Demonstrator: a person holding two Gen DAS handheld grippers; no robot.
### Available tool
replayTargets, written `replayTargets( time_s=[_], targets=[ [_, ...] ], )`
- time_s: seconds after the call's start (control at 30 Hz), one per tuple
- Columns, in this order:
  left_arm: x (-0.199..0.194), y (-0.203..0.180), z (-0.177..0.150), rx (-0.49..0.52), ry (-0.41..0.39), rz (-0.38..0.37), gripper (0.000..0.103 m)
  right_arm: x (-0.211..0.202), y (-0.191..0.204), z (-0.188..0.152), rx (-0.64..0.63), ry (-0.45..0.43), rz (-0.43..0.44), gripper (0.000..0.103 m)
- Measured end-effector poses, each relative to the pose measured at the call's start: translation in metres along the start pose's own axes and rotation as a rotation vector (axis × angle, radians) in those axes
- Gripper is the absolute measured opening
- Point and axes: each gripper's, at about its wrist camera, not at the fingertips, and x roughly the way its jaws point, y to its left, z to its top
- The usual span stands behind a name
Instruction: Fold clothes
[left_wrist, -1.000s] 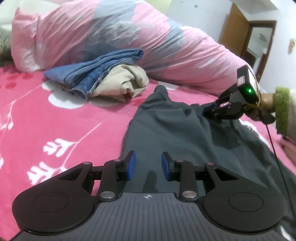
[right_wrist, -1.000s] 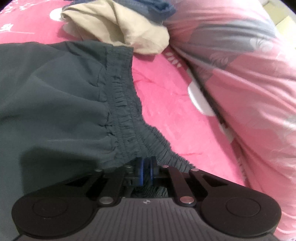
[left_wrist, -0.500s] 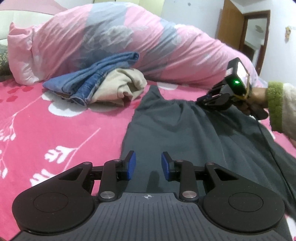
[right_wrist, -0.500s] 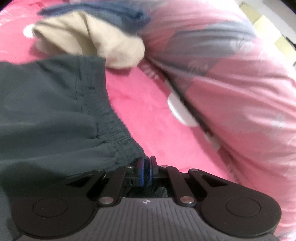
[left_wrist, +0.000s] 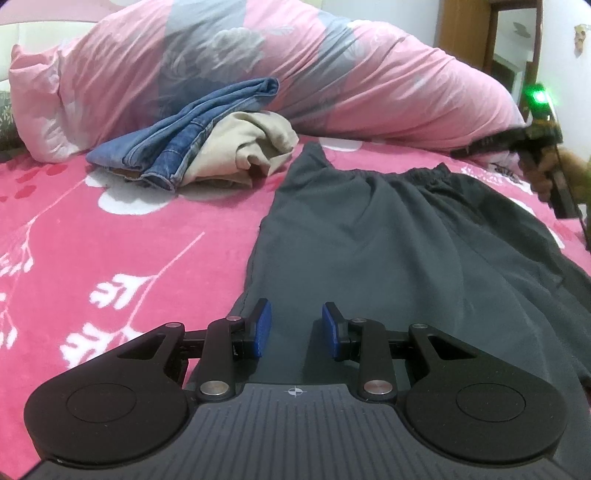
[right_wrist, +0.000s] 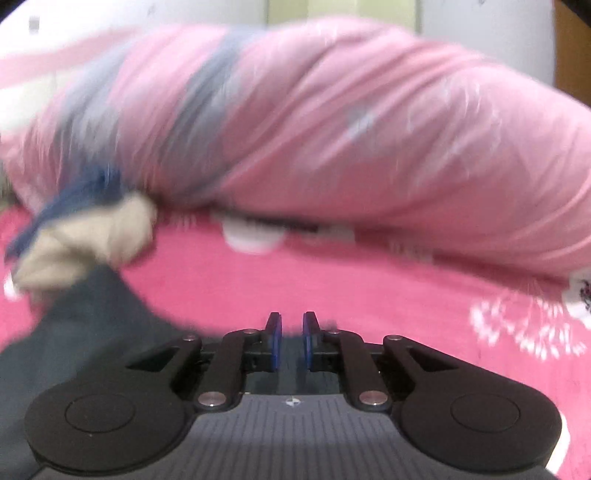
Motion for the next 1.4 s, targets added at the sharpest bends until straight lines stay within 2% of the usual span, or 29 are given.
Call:
replayTargets(
  time_s=[0.07, 0.23, 0.33, 0.43, 0.5, 0.57, 0.67, 0.73, 0.83, 1.0, 1.17, 1.27, 1.4],
  targets=[
    [0.002, 0.0, 0.0, 0.003, 0.006, 0.006, 0.03, 0.015, 0.001, -0.009, -0.003, 0.05, -0.018, 0.012],
    [0.002, 0.0, -0.001, 0.004, 0.009, 0.015, 0.03, 0.053, -0.018, -0.021, 0.166, 0.082, -0.094, 0.012],
    [0.001, 0.001, -0.001, 0.003, 0.007, 0.018, 0.03, 0.044, -0.018, -0.016, 0.246, 0.073, -0.126, 0.012],
    [-0.001, 0.002, -0.001, 0.001, 0.004, 0.022, 0.03, 0.019, 0.002, -0.006, 0.208, 0.042, -0.166, 0.013],
    [-0.001, 0.002, -0.001, 0.0, 0.002, 0.024, 0.03, 0.004, 0.022, 0.003, 0.162, 0.015, -0.119, 0.013],
    [-0.001, 0.003, -0.001, -0.005, 0.004, 0.025, 0.03, 0.0, 0.053, 0.013, 0.122, 0.022, -0.004, 0.013],
    [-0.001, 0.003, -0.001, -0.007, 0.004, 0.027, 0.03, 0.014, 0.108, 0.024, 0.067, 0.085, 0.169, 0.013],
    [0.001, 0.004, -0.002, -0.007, 0.011, 0.028, 0.03, 0.033, 0.145, 0.031, 0.033, 0.112, 0.234, 0.013],
    [0.001, 0.004, -0.003, -0.005, 0.012, 0.025, 0.03, 0.071, 0.179, 0.037, 0.028, 0.151, 0.236, 0.013],
    [0.0, 0.009, -0.003, -0.034, 0.014, 0.006, 0.03, 0.085, 0.182, 0.039, 0.112, 0.191, 0.199, 0.013],
    [0.0, 0.009, -0.003, -0.047, 0.014, -0.001, 0.03, 0.013, 0.151, 0.041, 0.229, 0.176, 0.177, 0.013],
    [0.0, 0.01, -0.002, -0.06, 0.015, -0.005, 0.03, -0.051, 0.12, 0.036, 0.333, 0.142, 0.169, 0.014],
    [-0.001, 0.013, -0.002, -0.078, 0.012, -0.01, 0.03, -0.146, 0.089, 0.009, 0.428, 0.094, 0.132, 0.015]
  ],
)
